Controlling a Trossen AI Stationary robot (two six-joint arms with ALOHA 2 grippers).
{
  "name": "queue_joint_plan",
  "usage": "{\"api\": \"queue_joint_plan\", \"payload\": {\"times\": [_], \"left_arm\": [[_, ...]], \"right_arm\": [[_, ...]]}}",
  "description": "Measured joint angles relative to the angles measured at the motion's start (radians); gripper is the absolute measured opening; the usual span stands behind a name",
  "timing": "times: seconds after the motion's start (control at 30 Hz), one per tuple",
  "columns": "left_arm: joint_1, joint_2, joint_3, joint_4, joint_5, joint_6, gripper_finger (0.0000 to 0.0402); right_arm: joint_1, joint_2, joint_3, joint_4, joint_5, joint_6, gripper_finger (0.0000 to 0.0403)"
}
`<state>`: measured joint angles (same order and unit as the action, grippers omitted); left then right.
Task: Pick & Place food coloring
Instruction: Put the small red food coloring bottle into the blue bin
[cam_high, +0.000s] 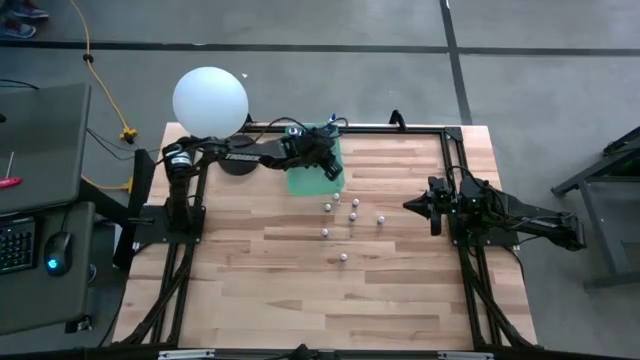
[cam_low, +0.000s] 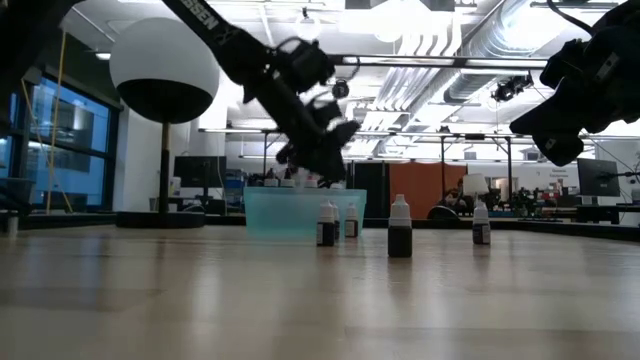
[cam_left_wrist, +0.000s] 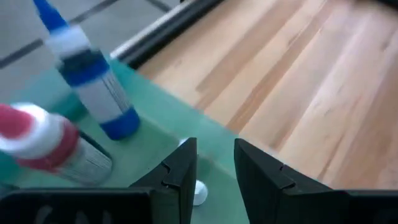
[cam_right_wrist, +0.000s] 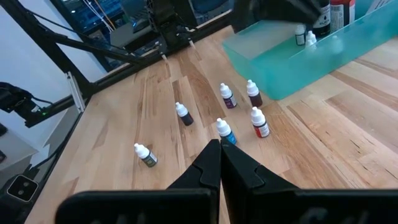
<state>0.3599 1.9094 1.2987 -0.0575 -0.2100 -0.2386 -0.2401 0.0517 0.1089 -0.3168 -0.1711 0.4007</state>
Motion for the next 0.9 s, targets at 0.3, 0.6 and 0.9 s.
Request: {"api": "queue_joint_plan", "payload": {"times": [0.3,0.6,0.9], "left_arm": [[-0.002,-0.115,0.031,-0.028,0.186,0.018,0.0104],[-0.001,-0.284,0.031,-0.122,0.338,0.043,0.0104],[-0.062,-0.509,0.031,-0.34,0.377,0.082,0.0104]], "right_arm": [[0.0,0.001,0.0,0.001,0.0,0.0,0.0],[0.0,0.0,0.0,0.0,0.0,0.001,0.0],[0.0,0.0,0.0,0.0,0.0,0.001,0.0]]}}
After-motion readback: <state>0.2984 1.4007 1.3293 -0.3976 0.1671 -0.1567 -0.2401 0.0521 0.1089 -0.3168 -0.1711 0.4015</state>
